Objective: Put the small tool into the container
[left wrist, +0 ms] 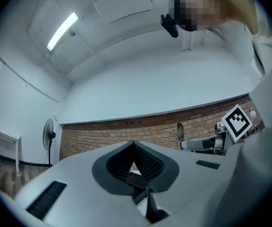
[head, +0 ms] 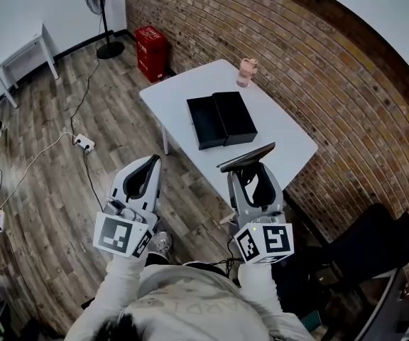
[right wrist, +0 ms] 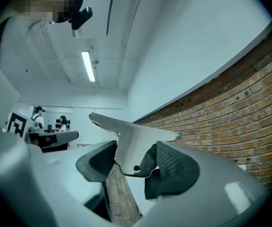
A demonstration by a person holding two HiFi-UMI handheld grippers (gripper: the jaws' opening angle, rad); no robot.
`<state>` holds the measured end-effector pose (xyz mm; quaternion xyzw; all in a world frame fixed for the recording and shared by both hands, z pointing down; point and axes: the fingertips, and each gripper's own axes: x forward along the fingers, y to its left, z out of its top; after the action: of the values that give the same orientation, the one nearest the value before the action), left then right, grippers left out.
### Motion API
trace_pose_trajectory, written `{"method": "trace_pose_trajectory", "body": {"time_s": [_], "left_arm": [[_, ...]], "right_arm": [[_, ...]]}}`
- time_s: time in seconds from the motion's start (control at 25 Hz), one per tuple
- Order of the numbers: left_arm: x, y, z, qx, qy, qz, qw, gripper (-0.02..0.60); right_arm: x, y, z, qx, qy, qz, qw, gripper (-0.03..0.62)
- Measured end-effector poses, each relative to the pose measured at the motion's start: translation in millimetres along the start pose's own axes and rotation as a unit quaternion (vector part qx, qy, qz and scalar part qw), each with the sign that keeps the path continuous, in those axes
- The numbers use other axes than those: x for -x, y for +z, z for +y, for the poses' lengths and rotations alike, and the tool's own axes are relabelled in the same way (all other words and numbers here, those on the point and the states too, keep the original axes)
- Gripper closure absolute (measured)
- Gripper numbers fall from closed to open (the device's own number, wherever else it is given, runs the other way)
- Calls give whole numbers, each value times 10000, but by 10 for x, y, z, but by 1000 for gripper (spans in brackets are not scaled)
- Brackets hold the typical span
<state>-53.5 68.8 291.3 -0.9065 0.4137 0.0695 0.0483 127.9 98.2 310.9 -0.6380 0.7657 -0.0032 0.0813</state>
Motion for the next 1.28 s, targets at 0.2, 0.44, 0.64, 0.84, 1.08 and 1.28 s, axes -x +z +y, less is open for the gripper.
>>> {"method": "trace_pose_trajectory", "body": {"time_s": [0.2, 0.44, 0.64, 0.84, 1.08, 1.28], "left_arm": [[-337, -61, 348, 11, -50, 53, 10000, 575], [-626, -81, 777, 79, -70, 6, 9999, 575], [-816, -109, 1066, 102, -223, -22, 9997, 575], [-970, -147, 1305, 113, -329, -43, 9994, 575], [-1069, -228, 1521, 310, -441, -82, 9985, 575], [-1149, -319, 1614, 418, -522, -33, 9978, 575]], "right_arm": [[-426, -24, -32, 35, -100, -20, 9999, 319], [-865, -46, -19, 49, -244, -58, 9997, 319], [-1163, -86, 26, 63, -375, -93, 9992, 319], [-1401, -132, 50, 36, -513, -122, 9986, 319], [-1557, -203, 111, 98, -632, -106, 9979, 319], [-1668, -280, 129, 170, -632, 31, 9978, 319]]}}
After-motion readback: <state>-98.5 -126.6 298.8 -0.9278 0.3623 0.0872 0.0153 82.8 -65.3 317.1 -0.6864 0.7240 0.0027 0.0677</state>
